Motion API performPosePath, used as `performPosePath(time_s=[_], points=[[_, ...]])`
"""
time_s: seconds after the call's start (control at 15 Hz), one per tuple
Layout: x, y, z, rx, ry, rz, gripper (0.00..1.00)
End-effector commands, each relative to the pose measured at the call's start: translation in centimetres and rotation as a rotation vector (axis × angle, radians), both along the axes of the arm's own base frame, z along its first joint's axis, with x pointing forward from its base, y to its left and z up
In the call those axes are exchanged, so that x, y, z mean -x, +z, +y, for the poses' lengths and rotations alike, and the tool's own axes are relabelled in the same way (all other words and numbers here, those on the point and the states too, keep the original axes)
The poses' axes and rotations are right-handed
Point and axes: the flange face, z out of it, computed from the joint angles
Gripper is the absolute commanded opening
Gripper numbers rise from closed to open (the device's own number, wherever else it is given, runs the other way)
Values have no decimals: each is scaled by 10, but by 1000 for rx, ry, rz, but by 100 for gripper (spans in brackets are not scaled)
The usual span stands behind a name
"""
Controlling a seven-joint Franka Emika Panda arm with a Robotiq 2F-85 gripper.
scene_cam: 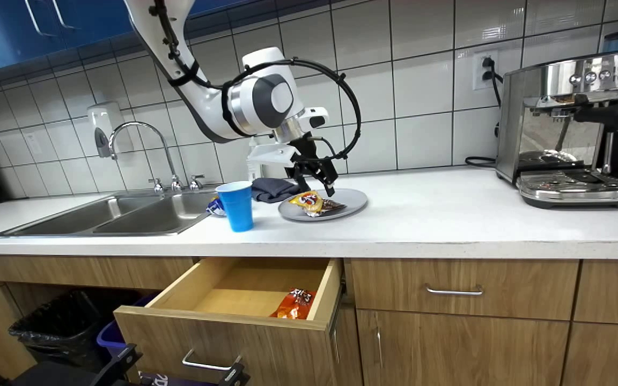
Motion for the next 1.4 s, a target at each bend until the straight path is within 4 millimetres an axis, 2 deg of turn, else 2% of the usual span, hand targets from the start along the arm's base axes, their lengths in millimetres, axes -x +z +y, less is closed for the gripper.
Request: performPosePath(time_s=[0.0,0.53,0.93,1.33], points=[[-15,1,2,-38,-119,-30,100],[-27,-5,6,-125,-318,3,100],[-40,-2,11,-227,-414,55,100],[-53,-4,7,-261,-482,63,100]])
